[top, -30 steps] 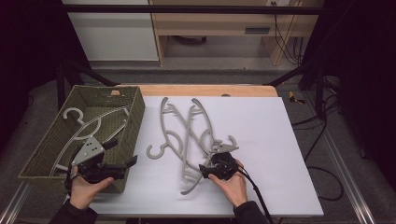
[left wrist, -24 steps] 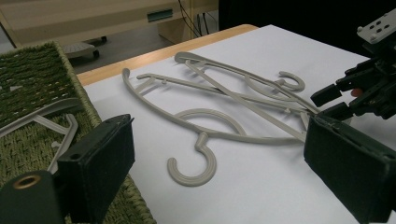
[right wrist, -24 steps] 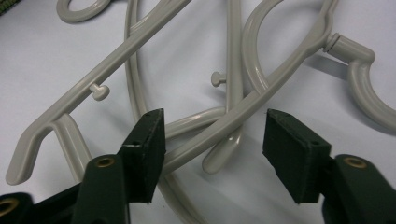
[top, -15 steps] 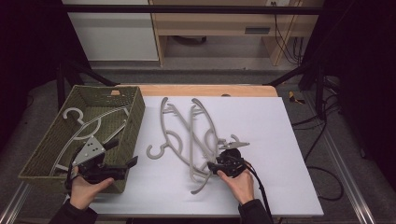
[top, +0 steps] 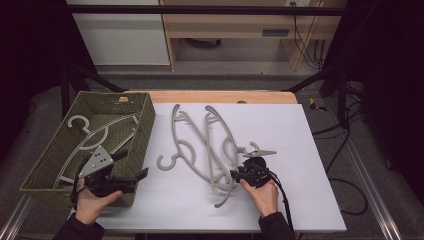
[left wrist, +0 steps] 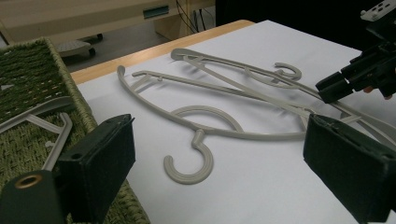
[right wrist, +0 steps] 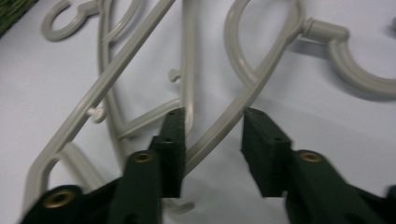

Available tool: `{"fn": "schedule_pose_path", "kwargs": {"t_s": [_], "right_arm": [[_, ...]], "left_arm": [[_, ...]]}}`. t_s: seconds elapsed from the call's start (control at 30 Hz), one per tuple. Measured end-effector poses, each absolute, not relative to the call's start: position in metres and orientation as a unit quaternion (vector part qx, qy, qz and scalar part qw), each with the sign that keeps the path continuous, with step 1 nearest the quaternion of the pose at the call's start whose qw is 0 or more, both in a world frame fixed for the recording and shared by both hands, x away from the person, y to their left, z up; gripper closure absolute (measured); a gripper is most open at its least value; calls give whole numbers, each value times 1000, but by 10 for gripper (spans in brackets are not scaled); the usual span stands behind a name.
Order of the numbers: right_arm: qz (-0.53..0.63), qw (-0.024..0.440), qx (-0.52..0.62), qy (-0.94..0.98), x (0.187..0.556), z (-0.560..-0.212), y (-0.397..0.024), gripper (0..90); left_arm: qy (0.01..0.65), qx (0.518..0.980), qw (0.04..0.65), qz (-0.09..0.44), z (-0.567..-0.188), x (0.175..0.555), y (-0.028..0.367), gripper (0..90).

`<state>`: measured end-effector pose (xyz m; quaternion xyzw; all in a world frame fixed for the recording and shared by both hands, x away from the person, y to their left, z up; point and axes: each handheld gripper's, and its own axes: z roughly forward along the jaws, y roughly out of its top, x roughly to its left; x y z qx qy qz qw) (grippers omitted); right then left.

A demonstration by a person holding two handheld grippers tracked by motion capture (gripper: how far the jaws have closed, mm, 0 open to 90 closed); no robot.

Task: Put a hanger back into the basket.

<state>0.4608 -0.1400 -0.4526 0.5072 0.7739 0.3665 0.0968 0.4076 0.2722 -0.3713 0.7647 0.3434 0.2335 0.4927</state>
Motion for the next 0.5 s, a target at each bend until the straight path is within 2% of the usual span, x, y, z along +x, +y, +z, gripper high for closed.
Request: {"fn": "schedule_pose_path", "kwargs": {"t_s": [0.17,0.5], "right_arm": [[363,101,510,773,465,-459,-133,484],[352,75,532,766,469,-464,-135,556]], "left_arm": [[341,768,490,232,-372,408,271,85],[340,769,490,232,-372,408,270,87]]}}
